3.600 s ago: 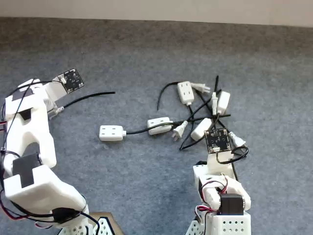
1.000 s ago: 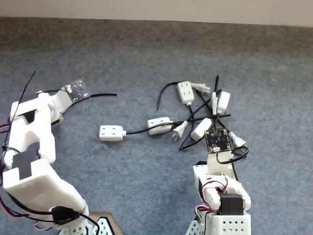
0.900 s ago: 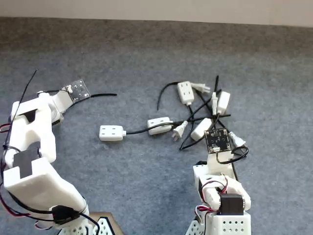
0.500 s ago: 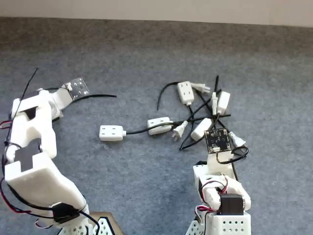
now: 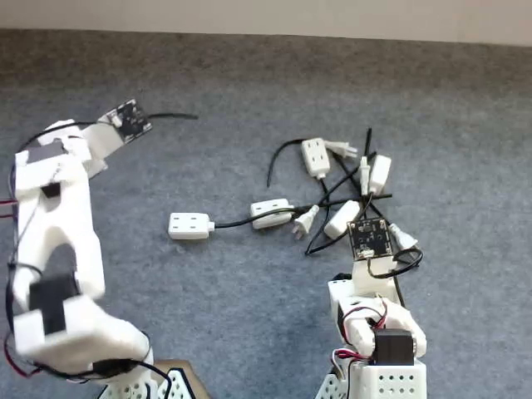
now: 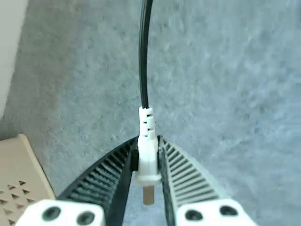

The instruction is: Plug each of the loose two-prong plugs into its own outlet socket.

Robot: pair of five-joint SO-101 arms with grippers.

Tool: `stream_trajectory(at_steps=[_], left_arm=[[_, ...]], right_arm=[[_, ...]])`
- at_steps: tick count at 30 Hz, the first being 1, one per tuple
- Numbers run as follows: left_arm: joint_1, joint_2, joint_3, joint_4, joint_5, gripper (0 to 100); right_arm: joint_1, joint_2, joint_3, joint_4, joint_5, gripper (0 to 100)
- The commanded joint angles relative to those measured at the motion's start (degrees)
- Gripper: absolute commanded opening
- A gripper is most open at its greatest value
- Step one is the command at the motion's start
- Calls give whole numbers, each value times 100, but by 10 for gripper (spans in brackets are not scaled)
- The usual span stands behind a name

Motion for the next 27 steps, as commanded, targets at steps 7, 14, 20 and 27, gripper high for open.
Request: stream_trajectory(at_steps=[7, 14, 20, 27], left_arm=[[1121, -2949, 1218, -79, 4211, 7], [1015, -3697, 1165, -53, 7490, 10], [1455, -3793, 1182, 132, 7868, 11], [2097, -3802, 2123, 9, 7859, 7]], right_arm=[[13, -22, 866, 31, 53, 8], [13, -22, 866, 31, 53, 8], [13, -22, 866, 31, 53, 8], [13, -22, 866, 31, 53, 8]])
